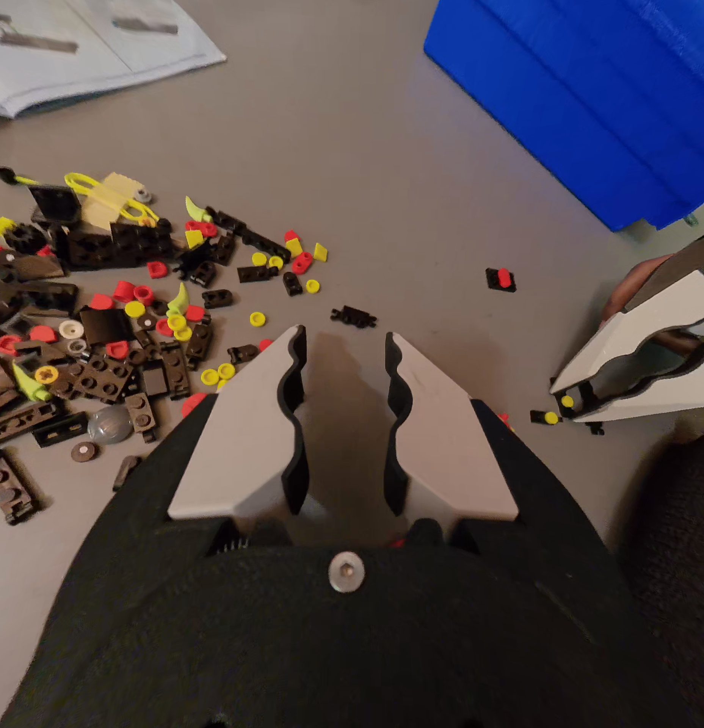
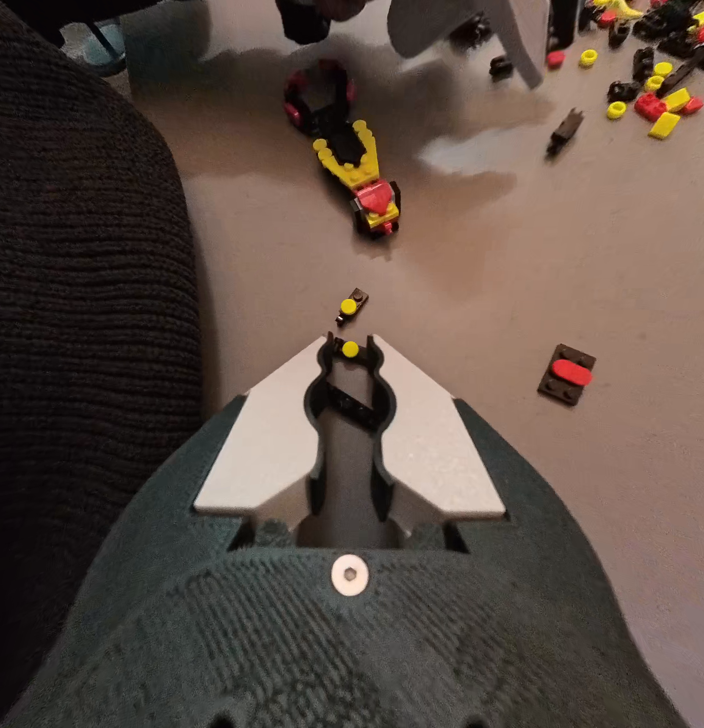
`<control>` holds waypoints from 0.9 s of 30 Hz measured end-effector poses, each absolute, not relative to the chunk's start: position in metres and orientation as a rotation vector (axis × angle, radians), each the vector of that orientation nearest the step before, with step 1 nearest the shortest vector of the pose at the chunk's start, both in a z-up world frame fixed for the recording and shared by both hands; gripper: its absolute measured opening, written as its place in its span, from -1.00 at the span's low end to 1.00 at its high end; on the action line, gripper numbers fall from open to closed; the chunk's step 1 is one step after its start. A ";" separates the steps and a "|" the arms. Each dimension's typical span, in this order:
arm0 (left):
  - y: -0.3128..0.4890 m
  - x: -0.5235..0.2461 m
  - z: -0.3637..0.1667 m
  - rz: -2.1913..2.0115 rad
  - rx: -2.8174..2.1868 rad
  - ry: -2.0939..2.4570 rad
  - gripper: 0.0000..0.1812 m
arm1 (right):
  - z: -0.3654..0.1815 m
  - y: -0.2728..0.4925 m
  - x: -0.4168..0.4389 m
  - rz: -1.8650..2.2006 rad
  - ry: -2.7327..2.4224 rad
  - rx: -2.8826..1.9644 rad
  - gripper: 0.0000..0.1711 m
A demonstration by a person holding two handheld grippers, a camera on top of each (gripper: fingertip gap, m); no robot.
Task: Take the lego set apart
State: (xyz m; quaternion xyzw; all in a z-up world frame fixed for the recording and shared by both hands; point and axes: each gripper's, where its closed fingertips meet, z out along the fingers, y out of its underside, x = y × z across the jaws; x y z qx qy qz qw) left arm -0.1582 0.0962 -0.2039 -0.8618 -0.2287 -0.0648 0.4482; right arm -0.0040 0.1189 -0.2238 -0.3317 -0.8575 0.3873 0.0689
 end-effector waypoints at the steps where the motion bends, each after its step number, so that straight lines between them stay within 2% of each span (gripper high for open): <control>1: 0.098 -0.158 -0.199 -0.154 -2.111 -0.552 -0.58 | -0.224 0.120 -0.004 1.154 -2.580 -0.991 -0.82; 12: 0.105 -0.152 -0.170 -0.103 -1.975 -0.464 -0.74 | -0.222 0.105 -0.015 1.157 -2.530 -1.136 -0.74; 15: 0.106 -0.148 -0.165 -0.120 -1.954 -0.435 -0.85 | -0.223 0.102 -0.018 1.162 -2.517 -1.185 -0.90; 19: 0.111 -0.121 -0.144 -0.263 -1.864 -0.293 -0.95 | -0.199 0.110 -0.029 1.316 -2.382 -1.204 -0.92; 24: 0.123 -0.068 -0.122 -0.586 -1.756 -0.192 -0.84 | -0.122 0.119 -0.043 1.939 -1.951 -1.257 -0.93; 27: 0.127 -0.040 -0.106 -0.813 -1.664 -0.180 -0.73 | -0.109 0.125 -0.043 2.053 -1.856 -1.257 -0.93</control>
